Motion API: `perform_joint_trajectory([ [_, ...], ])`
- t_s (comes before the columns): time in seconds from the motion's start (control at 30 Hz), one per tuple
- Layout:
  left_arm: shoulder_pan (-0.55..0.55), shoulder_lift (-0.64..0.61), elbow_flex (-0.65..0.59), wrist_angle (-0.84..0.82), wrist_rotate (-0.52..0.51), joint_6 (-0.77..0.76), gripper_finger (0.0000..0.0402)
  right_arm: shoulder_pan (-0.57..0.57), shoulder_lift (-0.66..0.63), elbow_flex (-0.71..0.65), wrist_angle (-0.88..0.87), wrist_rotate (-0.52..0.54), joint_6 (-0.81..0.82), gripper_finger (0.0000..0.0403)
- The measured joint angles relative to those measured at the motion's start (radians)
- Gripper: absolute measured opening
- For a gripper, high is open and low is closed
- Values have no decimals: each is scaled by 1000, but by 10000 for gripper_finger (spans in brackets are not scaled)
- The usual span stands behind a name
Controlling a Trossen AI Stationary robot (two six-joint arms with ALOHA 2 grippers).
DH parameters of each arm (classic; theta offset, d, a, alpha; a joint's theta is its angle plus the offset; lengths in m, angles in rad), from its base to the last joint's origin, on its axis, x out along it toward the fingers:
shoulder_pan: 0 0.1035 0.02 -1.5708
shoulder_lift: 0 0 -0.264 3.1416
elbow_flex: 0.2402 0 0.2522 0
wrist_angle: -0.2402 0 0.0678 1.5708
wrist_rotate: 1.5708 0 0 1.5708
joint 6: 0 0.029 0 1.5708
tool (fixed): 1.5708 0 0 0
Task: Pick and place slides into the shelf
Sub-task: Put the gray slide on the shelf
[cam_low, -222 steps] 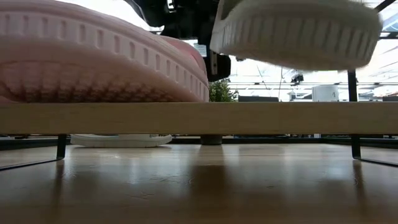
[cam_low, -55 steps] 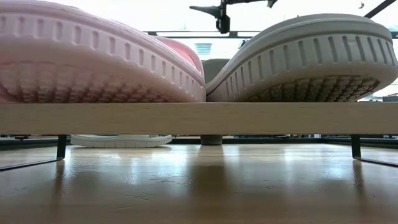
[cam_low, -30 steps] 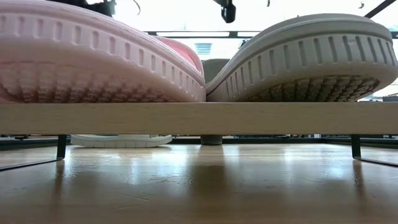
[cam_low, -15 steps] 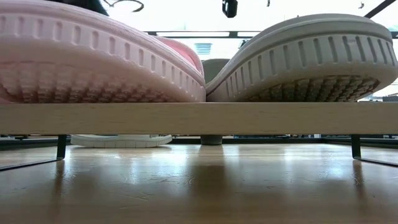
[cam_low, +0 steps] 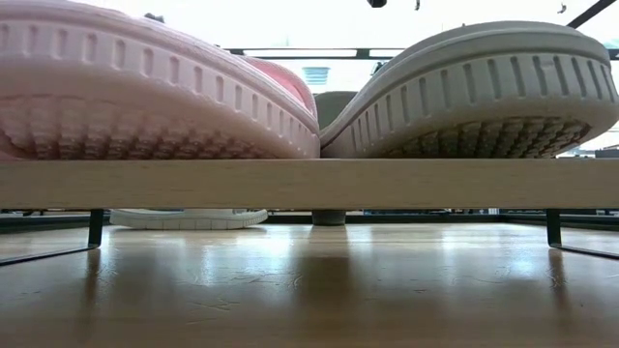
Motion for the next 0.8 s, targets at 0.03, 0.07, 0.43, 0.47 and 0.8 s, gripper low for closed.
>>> perform_joint_trajectory([
  [0.03,11,0,0,0,19,20,241,0,-5,0,-3,0,1,233],
  [0.07,21,0,-2,1,28,37,241,0,-8,0,-2,0,2,233],
  [0.43,81,3,-100,195,84,171,241,0,-24,0,-5,23,3,233],
  [0.47,81,7,-101,224,84,172,241,0,-24,0,-5,24,4,233],
  [0.8,93,194,-125,329,63,243,241,2,-25,0,-6,24,16,233],
])
